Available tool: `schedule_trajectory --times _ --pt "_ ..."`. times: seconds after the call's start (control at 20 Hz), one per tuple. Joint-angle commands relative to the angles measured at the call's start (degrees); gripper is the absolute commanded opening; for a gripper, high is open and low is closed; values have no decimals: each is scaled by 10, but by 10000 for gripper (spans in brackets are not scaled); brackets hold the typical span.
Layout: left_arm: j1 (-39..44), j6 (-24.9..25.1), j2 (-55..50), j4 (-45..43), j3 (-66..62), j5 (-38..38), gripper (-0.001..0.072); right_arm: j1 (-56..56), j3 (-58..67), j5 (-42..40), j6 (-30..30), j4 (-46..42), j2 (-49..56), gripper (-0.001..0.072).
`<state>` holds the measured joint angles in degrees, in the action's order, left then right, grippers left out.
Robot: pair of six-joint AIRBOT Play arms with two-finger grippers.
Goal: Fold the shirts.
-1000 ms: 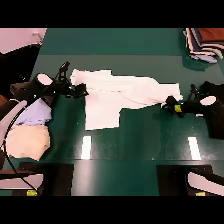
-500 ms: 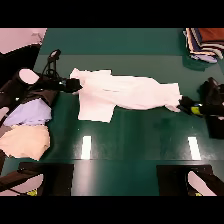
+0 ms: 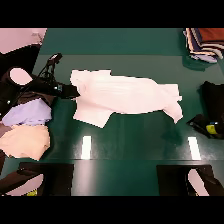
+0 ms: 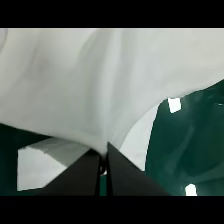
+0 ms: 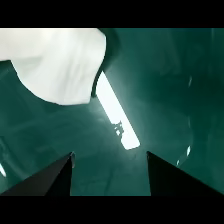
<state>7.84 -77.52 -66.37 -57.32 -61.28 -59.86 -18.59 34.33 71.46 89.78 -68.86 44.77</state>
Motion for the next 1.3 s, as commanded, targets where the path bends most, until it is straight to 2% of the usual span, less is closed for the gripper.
schedule_trajectory --times 0.0,0.25,0.5,0.55,0.6,0.65,0.7,0.8,0.95,1.25 --pt "0 0 1 -2 0 -13 24 -2 -43 -37 -16 67 47 537" --pt "0 0 1 -2 0 -14 24 55 -22 -159 -14 124 139 537" --pt "0 0 1 -2 0 -12 24 100 37 -175 -8 123 209 523" --pt "0 0 1 -2 0 -12 24 111 46 -173 -7 122 225 474" --pt "0 0 1 -2 0 -12 24 123 54 -170 -8 122 238 383" --pt "0 0 2 -2 0 -14 24 136 61 -168 -9 116 247 125" --pt "0 0 3 -2 0 -15 24 148 65 -169 -14 111 249 17" --pt "0 0 19 -11 -5 -7 23 161 83 -164 -14 99 229 17" --pt "0 -7 68 -72 -70 -4 23 151 169 -135 -17 75 149 17" --pt "0 -7 150 -154 -381 -11 23 64 469 -81 -65 73 2 17"
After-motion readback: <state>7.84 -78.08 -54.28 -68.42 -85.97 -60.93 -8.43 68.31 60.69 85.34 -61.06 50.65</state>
